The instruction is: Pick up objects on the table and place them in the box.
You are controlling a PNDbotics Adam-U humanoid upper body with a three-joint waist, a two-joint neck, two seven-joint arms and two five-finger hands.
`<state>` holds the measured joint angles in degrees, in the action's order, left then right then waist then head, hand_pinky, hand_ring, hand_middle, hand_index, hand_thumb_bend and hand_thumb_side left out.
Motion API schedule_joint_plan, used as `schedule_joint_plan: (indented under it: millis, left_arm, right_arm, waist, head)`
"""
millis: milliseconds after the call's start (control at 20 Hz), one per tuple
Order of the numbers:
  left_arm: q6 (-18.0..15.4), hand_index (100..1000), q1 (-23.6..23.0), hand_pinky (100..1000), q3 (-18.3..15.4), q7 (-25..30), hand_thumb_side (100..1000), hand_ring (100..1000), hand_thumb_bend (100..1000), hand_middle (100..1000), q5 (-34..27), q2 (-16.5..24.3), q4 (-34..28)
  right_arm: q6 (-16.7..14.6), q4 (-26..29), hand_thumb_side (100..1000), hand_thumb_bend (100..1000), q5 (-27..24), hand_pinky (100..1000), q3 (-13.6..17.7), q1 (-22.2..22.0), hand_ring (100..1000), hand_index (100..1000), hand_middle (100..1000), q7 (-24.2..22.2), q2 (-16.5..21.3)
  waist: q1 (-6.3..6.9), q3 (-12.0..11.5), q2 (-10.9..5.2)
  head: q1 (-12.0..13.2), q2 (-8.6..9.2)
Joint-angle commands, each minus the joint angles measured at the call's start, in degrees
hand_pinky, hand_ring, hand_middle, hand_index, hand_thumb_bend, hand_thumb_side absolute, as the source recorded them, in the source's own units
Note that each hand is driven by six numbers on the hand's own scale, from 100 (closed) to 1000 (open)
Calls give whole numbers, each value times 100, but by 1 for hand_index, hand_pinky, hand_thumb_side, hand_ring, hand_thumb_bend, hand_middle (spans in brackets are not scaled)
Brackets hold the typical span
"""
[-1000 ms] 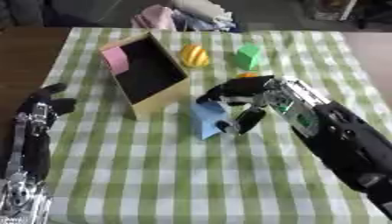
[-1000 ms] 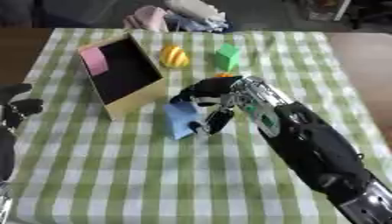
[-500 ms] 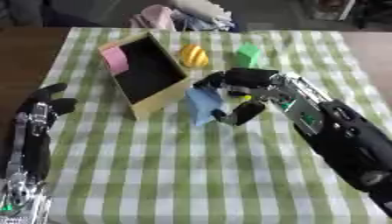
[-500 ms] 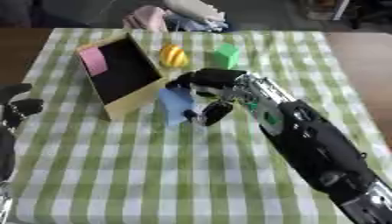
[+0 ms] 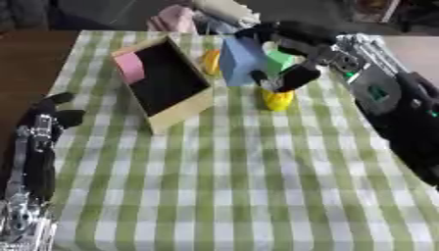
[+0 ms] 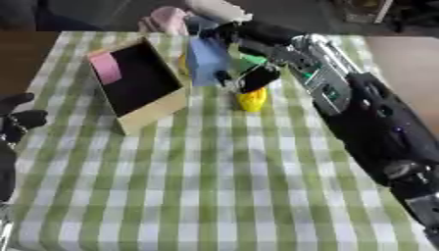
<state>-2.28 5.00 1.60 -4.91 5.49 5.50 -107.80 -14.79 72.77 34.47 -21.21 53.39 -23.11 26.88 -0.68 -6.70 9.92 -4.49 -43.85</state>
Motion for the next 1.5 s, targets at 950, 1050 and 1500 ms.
schedule_joint_plan:
  millis: [950,1050,1500]
  left_arm:
    - [-71,766,397,716,170,125,835,663,100,748,-251,22,-281]
    - [-70,766,398,716,164,120,835,661,100,747,-255,23,-286]
    - [-80,766,423,710,146,117,831,648,100,746,-263,-5,-305]
  right_arm:
    - [-205,-1749,235,100,1970,874,607,748,790,1000,490,283,-1206]
    - [-219,-1833,236,100,2022,874,628,734,791,1000,494,314,-1256]
    - [-362,-1938,234,100,2189,875,588,679,800,1000,524,415,-1420]
  waist:
    - [-40,-853,131]
    - [-40,-859,131]
    - [-12,-892,158]
  head:
    - [-718,-27]
    - [-719,-27]
    - [-747,-27]
